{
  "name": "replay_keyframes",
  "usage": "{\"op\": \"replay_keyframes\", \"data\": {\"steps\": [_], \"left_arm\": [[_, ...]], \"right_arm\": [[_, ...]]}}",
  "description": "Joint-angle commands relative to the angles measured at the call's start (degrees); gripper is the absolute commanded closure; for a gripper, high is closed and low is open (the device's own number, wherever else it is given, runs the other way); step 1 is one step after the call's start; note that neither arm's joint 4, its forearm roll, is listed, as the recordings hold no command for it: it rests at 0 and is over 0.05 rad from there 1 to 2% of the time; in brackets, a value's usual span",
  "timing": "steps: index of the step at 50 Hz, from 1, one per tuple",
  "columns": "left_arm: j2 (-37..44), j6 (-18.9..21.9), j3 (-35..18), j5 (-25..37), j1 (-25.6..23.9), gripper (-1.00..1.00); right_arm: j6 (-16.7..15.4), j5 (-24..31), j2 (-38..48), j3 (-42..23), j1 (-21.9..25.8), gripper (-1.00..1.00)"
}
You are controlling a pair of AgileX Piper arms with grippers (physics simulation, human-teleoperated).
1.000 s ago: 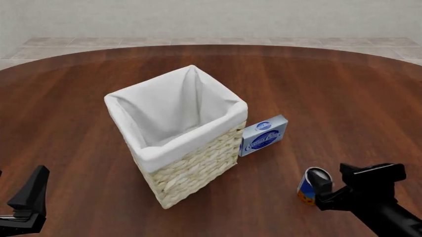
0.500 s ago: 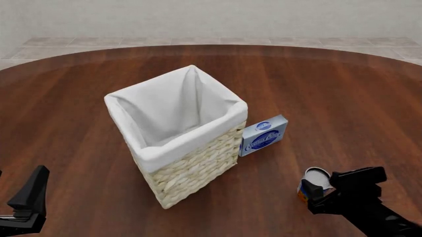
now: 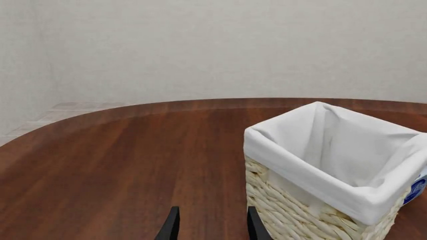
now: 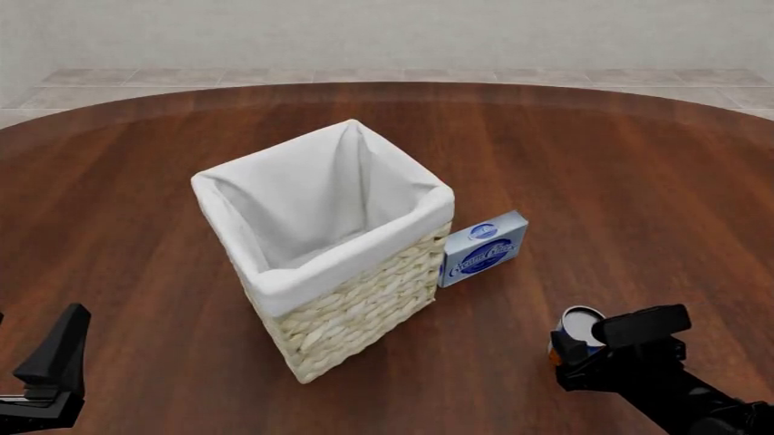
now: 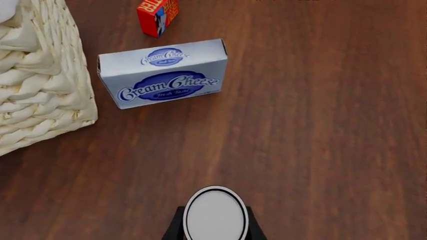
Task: Pick up the alphabet soup and put it in the basket.
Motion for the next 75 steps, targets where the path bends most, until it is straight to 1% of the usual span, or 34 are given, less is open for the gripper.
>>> {"op": "replay_keyframes", "data": {"steps": [1, 8, 15, 20, 27, 28, 29, 32, 34, 38, 40, 43, 47, 49, 51, 55, 56, 60, 61, 66, 67, 69, 70, 71, 73, 75], "left_arm": [[0.00, 0.00, 0.00, 0.00, 0.00, -1.00], [0.00, 0.00, 0.00, 0.00, 0.00, -1.00], [0.00, 0.00, 0.00, 0.00, 0.00, -1.00], [0.00, 0.00, 0.00, 0.00, 0.00, -1.00], [0.00, 0.00, 0.00, 0.00, 0.00, -1.00], [0.00, 0.00, 0.00, 0.00, 0.00, -1.00], [0.00, 0.00, 0.00, 0.00, 0.00, -1.00], [0.00, 0.00, 0.00, 0.00, 0.00, -1.00], [0.00, 0.00, 0.00, 0.00, 0.00, -1.00], [0.00, 0.00, 0.00, 0.00, 0.00, -1.00], [0.00, 0.00, 0.00, 0.00, 0.00, -1.00], [0.00, 0.00, 0.00, 0.00, 0.00, -1.00], [0.00, 0.00, 0.00, 0.00, 0.00, -1.00], [0.00, 0.00, 0.00, 0.00, 0.00, -1.00], [0.00, 0.00, 0.00, 0.00, 0.00, -1.00], [0.00, 0.00, 0.00, 0.00, 0.00, -1.00], [0.00, 0.00, 0.00, 0.00, 0.00, -1.00], [0.00, 0.00, 0.00, 0.00, 0.00, -1.00], [0.00, 0.00, 0.00, 0.00, 0.00, -1.00], [0.00, 0.00, 0.00, 0.00, 0.00, -1.00], [0.00, 0.00, 0.00, 0.00, 0.00, -1.00], [0.00, 0.00, 0.00, 0.00, 0.00, -1.00], [0.00, 0.00, 0.00, 0.00, 0.00, -1.00], [0.00, 0.00, 0.00, 0.00, 0.00, -1.00], [0.00, 0.00, 0.00, 0.00, 0.00, -1.00], [0.00, 0.00, 0.00, 0.00, 0.00, -1.00]], "right_arm": [[-0.24, -0.36, 0.91, -0.05, -0.72, 1.00], [-0.41, 0.67, -0.18, -0.26, -0.71, 1.00], [-0.67, 3.94, -3.86, -0.77, -0.52, 1.00], [-0.82, 10.11, -10.75, -2.39, -0.72, 1.00], [-1.51, 16.79, -16.36, -5.31, -0.38, 1.00], [-2.00, 17.45, -17.13, -5.60, -0.57, 1.00], [-1.93, 18.02, -17.53, -5.92, -0.61, 1.00], [-1.51, 21.93, -21.29, -7.54, -0.66, 1.00], [-1.18, 25.90, -24.56, -9.37, -0.68, 1.00], [-2.23, 30.59, -28.24, -12.53, -0.53, 1.00], [-2.84, 32.04, -29.47, -13.86, -0.02, 1.00], [-2.39, 34.23, -29.98, -16.83, 0.92, 1.00], [-4.14, 35.54, -28.94, -20.21, 2.51, 1.00], [-4.14, 35.97, -28.54, -21.32, 2.62, 1.00], [-5.19, 36.36, -27.95, -23.09, 3.16, 1.00], [-6.17, 36.54, -27.36, -24.87, 4.16, 1.00], [-5.93, 36.63, -27.07, -25.41, 4.16, 1.00], [-6.69, 36.67, -25.98, -28.32, 6.23, 1.00], [-6.12, 36.77, -25.81, -29.26, 6.63, 1.00], [-7.10, 35.89, -22.94, -32.91, 9.80, 1.00], [-6.24, 35.76, -22.54, -33.72, 10.59, 1.00], [-5.90, 35.73, -22.37, -34.02, 10.80, 1.00], [-6.30, 35.28, -21.56, -34.83, 11.68, 1.00], [-5.85, 34.97, -20.68, -35.75, 12.75, 1.00], [-6.40, 34.16, -19.19, -36.96, 13.68, 1.00], [-5.87, 33.74, -18.21, -37.89, 14.96, 1.00]]}}
